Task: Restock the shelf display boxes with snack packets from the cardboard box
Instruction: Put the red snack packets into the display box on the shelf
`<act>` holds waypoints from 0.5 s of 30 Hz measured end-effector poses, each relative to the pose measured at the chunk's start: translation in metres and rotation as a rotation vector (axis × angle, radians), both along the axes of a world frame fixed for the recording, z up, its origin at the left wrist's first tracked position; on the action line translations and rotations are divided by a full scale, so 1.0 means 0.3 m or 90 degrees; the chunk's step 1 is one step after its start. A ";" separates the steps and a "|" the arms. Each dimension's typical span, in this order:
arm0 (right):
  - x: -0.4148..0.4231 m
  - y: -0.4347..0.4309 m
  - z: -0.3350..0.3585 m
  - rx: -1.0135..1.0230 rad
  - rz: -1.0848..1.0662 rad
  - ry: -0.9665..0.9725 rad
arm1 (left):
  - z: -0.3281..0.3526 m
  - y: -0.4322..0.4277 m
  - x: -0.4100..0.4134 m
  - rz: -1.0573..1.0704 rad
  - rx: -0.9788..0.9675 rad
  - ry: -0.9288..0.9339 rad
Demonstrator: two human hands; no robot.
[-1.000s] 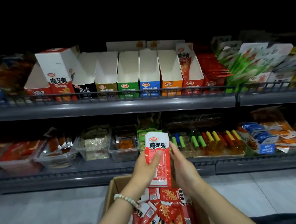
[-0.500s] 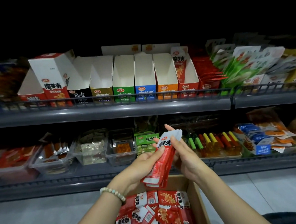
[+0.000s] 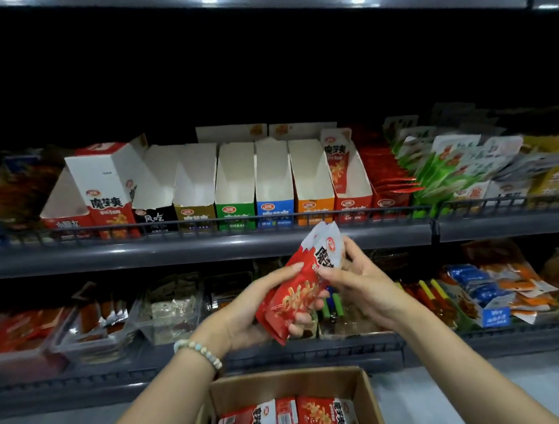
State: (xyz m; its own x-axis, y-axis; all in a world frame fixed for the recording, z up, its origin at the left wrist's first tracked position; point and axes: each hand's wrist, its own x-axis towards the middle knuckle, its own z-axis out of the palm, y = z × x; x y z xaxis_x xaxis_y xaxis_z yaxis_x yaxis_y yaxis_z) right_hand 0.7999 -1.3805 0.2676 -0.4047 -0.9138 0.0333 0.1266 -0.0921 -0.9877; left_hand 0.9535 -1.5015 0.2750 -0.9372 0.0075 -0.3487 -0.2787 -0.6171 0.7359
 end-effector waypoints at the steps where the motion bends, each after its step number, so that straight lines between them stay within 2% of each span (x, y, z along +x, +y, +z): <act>1: -0.012 0.001 0.029 -0.006 0.002 0.012 | 0.023 -0.008 -0.004 -0.024 0.030 0.008; 3: -0.028 -0.003 0.089 -0.015 -0.014 0.044 | 0.083 -0.019 -0.014 -0.051 0.034 0.015; 4: -0.038 -0.008 0.121 -0.019 -0.027 0.061 | 0.116 -0.024 -0.022 -0.049 -0.003 0.009; 8: -0.091 -0.022 0.247 -0.028 -0.094 0.133 | 0.241 -0.073 -0.078 -0.004 -0.274 -0.024; 10: -0.121 -0.029 0.295 -0.040 -0.132 0.165 | 0.280 -0.082 -0.116 0.062 -0.420 -0.028; 13: -0.174 -0.047 0.343 -0.053 -0.177 0.187 | 0.300 -0.079 -0.173 0.162 -0.612 0.053; 15: -0.212 -0.065 0.376 -0.055 -0.182 0.189 | 0.307 -0.086 -0.210 0.213 -0.660 0.115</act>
State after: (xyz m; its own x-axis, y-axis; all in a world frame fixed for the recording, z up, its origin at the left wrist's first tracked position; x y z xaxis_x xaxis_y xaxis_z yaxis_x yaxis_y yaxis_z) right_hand 0.7363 -1.3999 0.3805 -0.6027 -0.7551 0.2581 -0.2048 -0.1663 -0.9646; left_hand 0.8906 -1.5273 0.3672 -0.8750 -0.4731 0.1029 -0.0495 0.2988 0.9530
